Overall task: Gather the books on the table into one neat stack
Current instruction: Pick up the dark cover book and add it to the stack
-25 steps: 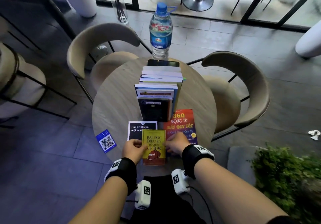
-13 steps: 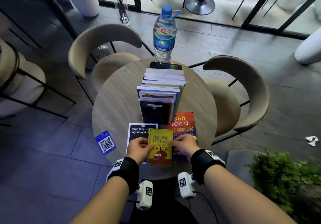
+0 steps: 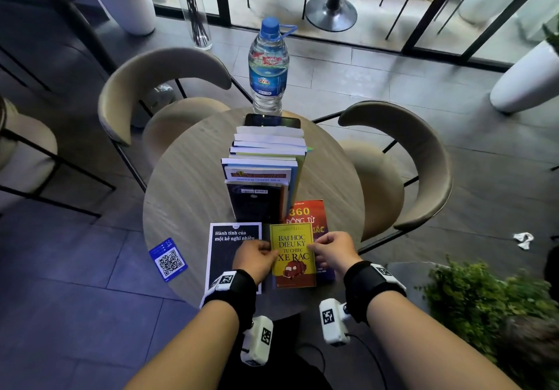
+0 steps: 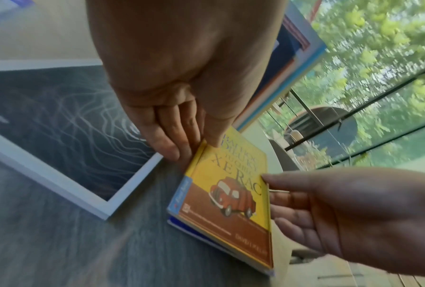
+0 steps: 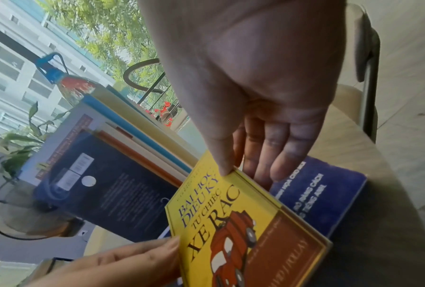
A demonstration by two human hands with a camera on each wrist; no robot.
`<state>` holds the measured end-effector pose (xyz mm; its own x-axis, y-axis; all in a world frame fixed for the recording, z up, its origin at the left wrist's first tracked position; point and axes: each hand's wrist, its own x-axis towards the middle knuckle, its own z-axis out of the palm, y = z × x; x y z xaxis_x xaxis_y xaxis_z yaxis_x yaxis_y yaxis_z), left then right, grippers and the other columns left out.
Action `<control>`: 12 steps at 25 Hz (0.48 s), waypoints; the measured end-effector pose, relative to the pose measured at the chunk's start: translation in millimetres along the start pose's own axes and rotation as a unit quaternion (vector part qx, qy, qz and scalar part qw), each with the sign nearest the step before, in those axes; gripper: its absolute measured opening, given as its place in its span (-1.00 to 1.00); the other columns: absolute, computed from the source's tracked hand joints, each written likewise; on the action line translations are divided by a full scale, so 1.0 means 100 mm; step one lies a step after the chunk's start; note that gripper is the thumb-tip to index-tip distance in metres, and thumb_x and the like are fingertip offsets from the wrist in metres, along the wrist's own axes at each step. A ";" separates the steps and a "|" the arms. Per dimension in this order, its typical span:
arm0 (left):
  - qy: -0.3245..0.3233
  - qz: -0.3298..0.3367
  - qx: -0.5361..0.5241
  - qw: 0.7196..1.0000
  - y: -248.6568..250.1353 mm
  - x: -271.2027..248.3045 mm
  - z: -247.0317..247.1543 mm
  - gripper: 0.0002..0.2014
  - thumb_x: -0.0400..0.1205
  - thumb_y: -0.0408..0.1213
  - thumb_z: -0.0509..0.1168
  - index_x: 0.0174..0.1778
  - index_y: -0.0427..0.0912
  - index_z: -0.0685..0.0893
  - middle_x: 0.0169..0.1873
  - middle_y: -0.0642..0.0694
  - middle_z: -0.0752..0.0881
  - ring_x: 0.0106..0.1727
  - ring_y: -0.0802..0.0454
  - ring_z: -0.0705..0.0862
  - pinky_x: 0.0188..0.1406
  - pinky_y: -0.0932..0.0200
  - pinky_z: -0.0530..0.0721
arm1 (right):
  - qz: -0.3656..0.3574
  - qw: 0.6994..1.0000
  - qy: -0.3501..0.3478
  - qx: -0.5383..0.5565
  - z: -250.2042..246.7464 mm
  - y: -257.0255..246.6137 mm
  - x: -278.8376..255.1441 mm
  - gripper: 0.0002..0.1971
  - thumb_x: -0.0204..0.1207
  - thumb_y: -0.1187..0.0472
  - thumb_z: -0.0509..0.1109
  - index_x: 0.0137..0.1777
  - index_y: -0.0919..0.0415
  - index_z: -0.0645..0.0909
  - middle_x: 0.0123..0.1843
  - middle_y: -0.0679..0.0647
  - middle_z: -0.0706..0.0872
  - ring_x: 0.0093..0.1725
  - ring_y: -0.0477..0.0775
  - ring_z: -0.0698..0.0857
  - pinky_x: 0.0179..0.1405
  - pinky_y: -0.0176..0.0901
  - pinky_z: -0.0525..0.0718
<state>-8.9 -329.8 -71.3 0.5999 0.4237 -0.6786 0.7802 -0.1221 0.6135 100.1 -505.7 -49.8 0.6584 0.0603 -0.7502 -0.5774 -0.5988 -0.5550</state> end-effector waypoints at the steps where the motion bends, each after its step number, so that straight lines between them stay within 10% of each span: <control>1: -0.013 0.007 0.016 1.000 0.04 0.01 0.03 -0.58 0.58 -0.09 0.52 0.27 -0.27 0.79 0.05 -0.16 0.88 0.07 -0.07 0.85 0.21 0.11 0.76 | 0.000 1.000 0.013 -0.011 -0.03 -0.01 0.01 -0.84 0.51 0.27 0.63 -0.21 0.26 0.70 -0.13 0.38 0.86 -0.29 0.20 0.76 -0.28 0.02 0.79; 6: -0.015 0.006 -0.004 1.000 0.13 0.02 0.01 -0.58 0.60 -0.09 0.49 0.31 -0.24 0.77 0.01 -0.09 0.88 0.05 -0.05 0.85 0.24 -0.05 0.78 | -0.020 0.992 0.079 -0.096 -0.16 0.00 0.14 -0.75 0.46 0.07 0.59 -0.39 0.17 0.78 -0.32 0.14 0.88 -0.27 0.20 0.88 -0.11 0.20 0.89; 12: 0.222 0.003 -0.048 0.974 -0.17 -0.26 -0.53 -0.55 0.61 -0.17 0.46 0.43 -0.01 0.60 0.20 -0.05 0.74 0.19 -0.10 0.74 0.19 0.00 0.71 | -0.098 0.981 -0.027 -0.168 0.27 -0.13 -0.01 -0.73 0.53 0.01 0.49 -0.30 0.16 0.79 -0.37 0.07 0.85 -0.32 0.13 0.86 -0.26 0.15 0.88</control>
<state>-46.8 -291.3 -42.6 0.4521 0.7725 -0.4459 0.7435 -0.0501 0.6668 93.3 -476.6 -51.4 0.7088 0.2368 -0.6645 -0.2453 -0.8004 -0.5470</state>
